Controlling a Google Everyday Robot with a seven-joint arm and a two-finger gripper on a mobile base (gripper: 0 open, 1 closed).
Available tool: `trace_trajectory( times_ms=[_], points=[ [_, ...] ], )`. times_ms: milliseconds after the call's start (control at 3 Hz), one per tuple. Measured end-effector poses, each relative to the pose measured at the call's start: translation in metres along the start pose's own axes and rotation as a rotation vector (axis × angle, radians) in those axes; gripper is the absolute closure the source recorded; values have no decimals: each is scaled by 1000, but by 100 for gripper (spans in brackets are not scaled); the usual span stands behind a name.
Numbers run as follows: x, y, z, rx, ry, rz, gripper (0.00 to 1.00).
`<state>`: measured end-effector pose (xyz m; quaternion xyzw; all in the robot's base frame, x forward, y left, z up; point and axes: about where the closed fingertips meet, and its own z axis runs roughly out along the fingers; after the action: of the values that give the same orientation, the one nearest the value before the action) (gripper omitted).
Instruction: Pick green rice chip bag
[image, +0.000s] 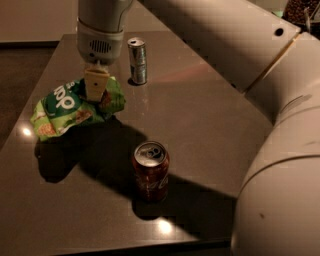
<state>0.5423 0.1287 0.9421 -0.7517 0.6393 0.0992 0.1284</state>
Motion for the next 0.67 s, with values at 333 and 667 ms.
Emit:
trace_trajectory(
  times_ms=[333, 667],
  points=[
    [11, -2, -25, 13, -40, 4, 100],
    [26, -10, -49, 31, -90, 29, 100]
  ],
)
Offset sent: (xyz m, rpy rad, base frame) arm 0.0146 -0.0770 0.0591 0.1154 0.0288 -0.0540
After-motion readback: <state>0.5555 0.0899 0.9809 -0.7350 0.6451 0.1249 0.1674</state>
